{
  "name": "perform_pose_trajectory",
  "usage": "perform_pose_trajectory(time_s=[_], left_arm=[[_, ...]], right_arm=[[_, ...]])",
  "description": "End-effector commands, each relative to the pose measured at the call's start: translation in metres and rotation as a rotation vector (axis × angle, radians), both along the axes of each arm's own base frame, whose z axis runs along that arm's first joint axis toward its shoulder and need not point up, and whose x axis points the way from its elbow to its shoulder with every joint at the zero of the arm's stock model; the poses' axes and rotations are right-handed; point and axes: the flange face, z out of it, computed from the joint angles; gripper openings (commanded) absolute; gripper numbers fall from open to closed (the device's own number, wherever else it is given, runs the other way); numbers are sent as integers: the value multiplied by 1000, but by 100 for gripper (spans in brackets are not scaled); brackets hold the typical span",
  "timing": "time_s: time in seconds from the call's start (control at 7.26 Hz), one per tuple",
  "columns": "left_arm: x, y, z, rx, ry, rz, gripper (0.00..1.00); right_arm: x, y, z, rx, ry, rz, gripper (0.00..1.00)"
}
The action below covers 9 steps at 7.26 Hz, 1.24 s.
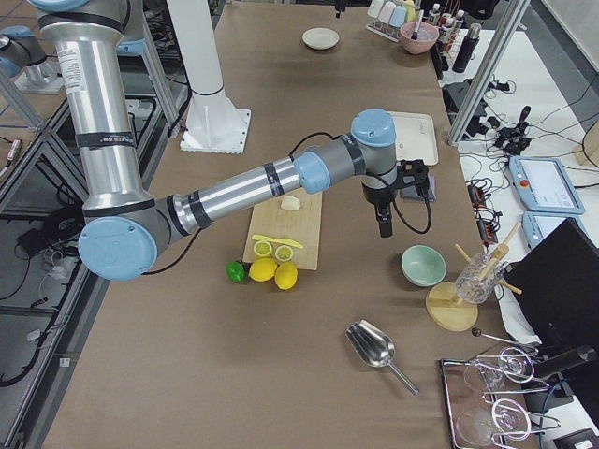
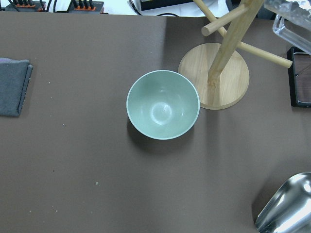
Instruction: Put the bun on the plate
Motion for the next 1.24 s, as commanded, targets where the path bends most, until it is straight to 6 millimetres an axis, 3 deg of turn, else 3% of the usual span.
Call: perform_pose_trajectory(time_s=[0.0,0.41,0.55,1.1], left_arm=[[14,16,23,34,3,89,97],[38,18,22,48,4,140,93],[54,19,23,60,-5,175,85],[71,19,24,61,-7,210,82]], right_arm=[[-6,4,-4,9,-6,-15,100],[-7,6,-12,23,-1,-13,100],[-8,6,-12,23,1,-15,100],[-8,8,-7,19,1,-15,100]])
